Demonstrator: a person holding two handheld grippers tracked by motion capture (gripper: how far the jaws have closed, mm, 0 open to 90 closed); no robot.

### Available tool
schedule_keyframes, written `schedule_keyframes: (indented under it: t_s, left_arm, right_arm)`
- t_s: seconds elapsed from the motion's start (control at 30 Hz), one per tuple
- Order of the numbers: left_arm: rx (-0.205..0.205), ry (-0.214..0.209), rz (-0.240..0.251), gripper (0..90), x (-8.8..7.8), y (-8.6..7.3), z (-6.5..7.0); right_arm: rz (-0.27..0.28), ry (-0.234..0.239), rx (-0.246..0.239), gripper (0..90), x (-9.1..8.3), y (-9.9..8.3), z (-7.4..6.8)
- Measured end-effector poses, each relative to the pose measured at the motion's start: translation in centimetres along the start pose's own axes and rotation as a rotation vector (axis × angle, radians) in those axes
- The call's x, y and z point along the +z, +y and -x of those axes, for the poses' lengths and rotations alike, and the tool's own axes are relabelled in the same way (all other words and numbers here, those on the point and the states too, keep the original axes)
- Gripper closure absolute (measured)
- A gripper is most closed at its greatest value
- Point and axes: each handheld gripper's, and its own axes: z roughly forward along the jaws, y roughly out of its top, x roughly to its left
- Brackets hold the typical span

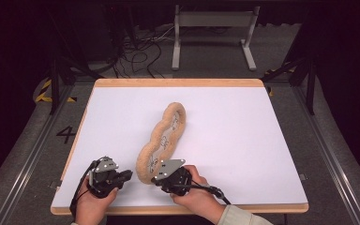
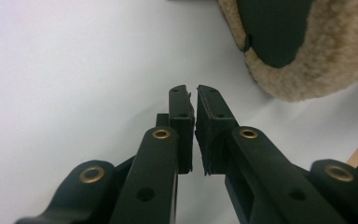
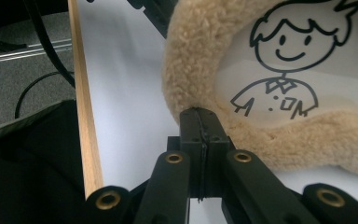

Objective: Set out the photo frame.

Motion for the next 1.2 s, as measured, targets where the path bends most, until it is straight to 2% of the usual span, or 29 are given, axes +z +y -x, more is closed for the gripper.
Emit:
schedule_keyframes:
  t_s: [0.13, 0.2, 0.27, 0.4, 0.47, 0.5, 0.53, 0.57, 0.6, 0.63, 0.67, 0.7, 0.73, 0.8, 0.9, 1.0, 1.07, 1.1, 1.2]
  left_arm:
    - [-0.015, 0.010, 0.002, 84.7, -0.4, -0.3, -0.1]
    - [-0.026, 0.000, 0.004, 84.1, -0.6, -0.5, -0.1]
    - [-0.018, 0.002, 0.010, 83.5, -0.8, -0.6, -0.1]
    - [-0.020, -0.054, 0.003, 80.7, -1.2, -0.5, -0.1]
    - [-0.006, -0.087, -0.022, 76.8, -1.2, -0.4, -0.1]
    - [-0.006, -0.087, -0.022, 72.8, -1.2, -0.4, -0.1]
    - [-0.011, -0.110, -0.046, 72.8, -1.1, -0.3, -0.1]
    - [0.003, -0.151, -0.108, 59.2, -0.7, -0.2, -0.1]
    - [0.013, -0.142, -0.118, 57.6, -0.6, -0.2, -0.1]
    - [0.009, -0.151, -0.120, 56.8, -0.7, -0.2, 0.0]
    - [0.003, -0.172, -0.116, 55.6, -0.9, -0.1, 0.0]
    - [0.012, -0.172, -0.096, 54.6, -1.1, 0.1, 0.0]
    - [0.003, -0.185, -0.077, 54.2, -1.3, 0.3, 0.3]
    - [0.020, -0.196, -0.060, 52.2, -1.7, 0.6, 0.7]
    - [0.018, -0.209, -0.046, 48.8, -1.8, 0.9, 1.4]
    - [0.018, -0.206, -0.027, 42.5, -1.5, 1.2, 1.9]
    - [0.012, -0.173, -0.020, 38.0, -0.8, 1.6, 2.1]
    - [0.001, -0.166, -0.022, 37.3, -0.6, 1.7, 2.2]
    - [0.016, -0.155, -0.014, 36.4, 0.2, 2.1, 2.5]
  right_arm:
    - [0.006, 0.003, -0.012, 90.0, 0.7, 0.5, -0.1]
    - [0.009, 0.001, -0.016, 90.0, 1.1, 0.7, -0.2]
    - [0.013, -0.001, -0.017, 90.0, 1.3, 0.9, -0.3]
    - [0.012, 0.003, -0.022, 89.1, 1.4, 1.0, -0.1]
    - [0.012, -0.008, -0.014, 88.9, 0.9, 1.0, 0.4]
    - [0.012, -0.008, -0.014, 88.9, 0.9, 1.0, 0.4]
    - [0.013, -0.008, -0.007, 88.4, 0.5, 0.9, 0.8]
    - [0.019, -0.025, 0.011, 88.0, -0.1, 0.6, 1.5]
    - [0.020, -0.031, 0.020, 87.7, -0.4, 0.5, 1.7]
    - [0.023, -0.039, 0.029, 87.7, -0.7, 0.4, 2.1]
    - [0.026, -0.048, 0.035, 87.5, -0.9, 0.3, 2.4]
    - [0.030, -0.058, 0.043, 87.4, -1.2, 0.1, 2.8]
    - [0.033, -0.067, 0.052, 87.3, -1.5, 0.0, 3.1]
    - [0.040, -0.084, 0.067, 87.1, -2.1, -0.2, 3.5]
    - [0.049, -0.102, 0.086, 86.8, -2.7, -0.4, 4.1]
    - [0.061, -0.124, 0.111, 86.0, -3.5, -0.7, 4.8]
    - [0.067, -0.139, 0.119, 85.3, -3.9, -0.8, 5.3]
    - [0.070, -0.146, 0.123, 84.9, -4.0, -0.8, 5.6]
    - [0.071, -0.160, 0.139, 83.5, -4.3, -1.0, 6.1]
